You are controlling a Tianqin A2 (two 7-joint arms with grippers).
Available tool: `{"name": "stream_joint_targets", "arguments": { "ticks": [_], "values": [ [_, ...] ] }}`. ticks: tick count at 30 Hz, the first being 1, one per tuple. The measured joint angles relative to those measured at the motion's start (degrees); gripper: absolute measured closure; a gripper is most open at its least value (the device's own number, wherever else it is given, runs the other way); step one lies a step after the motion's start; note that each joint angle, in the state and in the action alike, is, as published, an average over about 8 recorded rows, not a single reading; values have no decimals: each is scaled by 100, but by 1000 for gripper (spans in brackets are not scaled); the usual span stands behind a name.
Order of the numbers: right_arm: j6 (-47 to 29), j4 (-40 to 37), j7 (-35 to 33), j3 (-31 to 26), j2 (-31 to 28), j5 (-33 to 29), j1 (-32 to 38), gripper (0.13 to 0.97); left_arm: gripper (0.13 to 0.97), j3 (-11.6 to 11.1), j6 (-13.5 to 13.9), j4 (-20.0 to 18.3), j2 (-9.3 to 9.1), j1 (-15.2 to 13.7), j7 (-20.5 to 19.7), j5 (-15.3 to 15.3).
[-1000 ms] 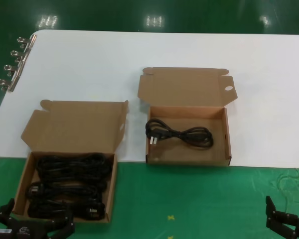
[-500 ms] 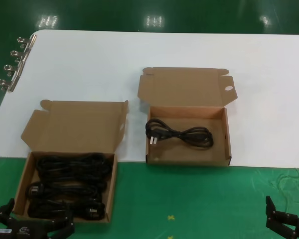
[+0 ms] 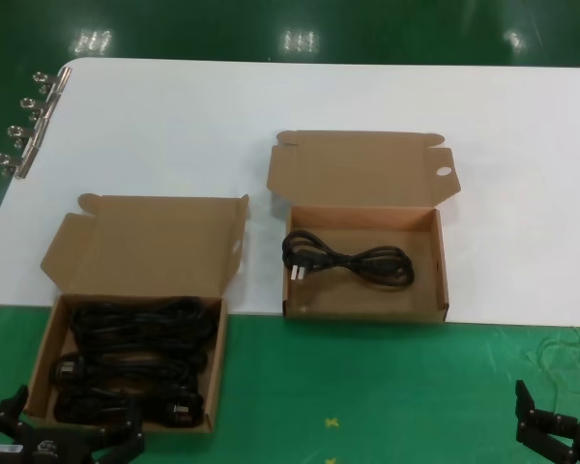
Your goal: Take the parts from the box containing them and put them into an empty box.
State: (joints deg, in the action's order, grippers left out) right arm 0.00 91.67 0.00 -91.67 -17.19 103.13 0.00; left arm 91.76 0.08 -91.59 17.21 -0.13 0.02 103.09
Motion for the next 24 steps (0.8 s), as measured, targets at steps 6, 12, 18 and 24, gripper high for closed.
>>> {"name": "stream_joint_targets", "arguments": {
  "ticks": [6, 12, 18, 24],
  "values": [
    [0, 0, 0, 0, 0, 0, 0, 129, 132, 0, 0, 0, 0, 0, 0, 0],
    [0, 0, 0, 0, 0, 0, 0, 129, 132, 0, 0, 0, 0, 0, 0, 0],
    [0, 0, 0, 0, 0, 0, 0, 129, 132, 0, 0, 0, 0, 0, 0, 0],
    [0, 0, 0, 0, 0, 0, 0, 129, 132, 0, 0, 0, 0, 0, 0, 0]
  ]
}}
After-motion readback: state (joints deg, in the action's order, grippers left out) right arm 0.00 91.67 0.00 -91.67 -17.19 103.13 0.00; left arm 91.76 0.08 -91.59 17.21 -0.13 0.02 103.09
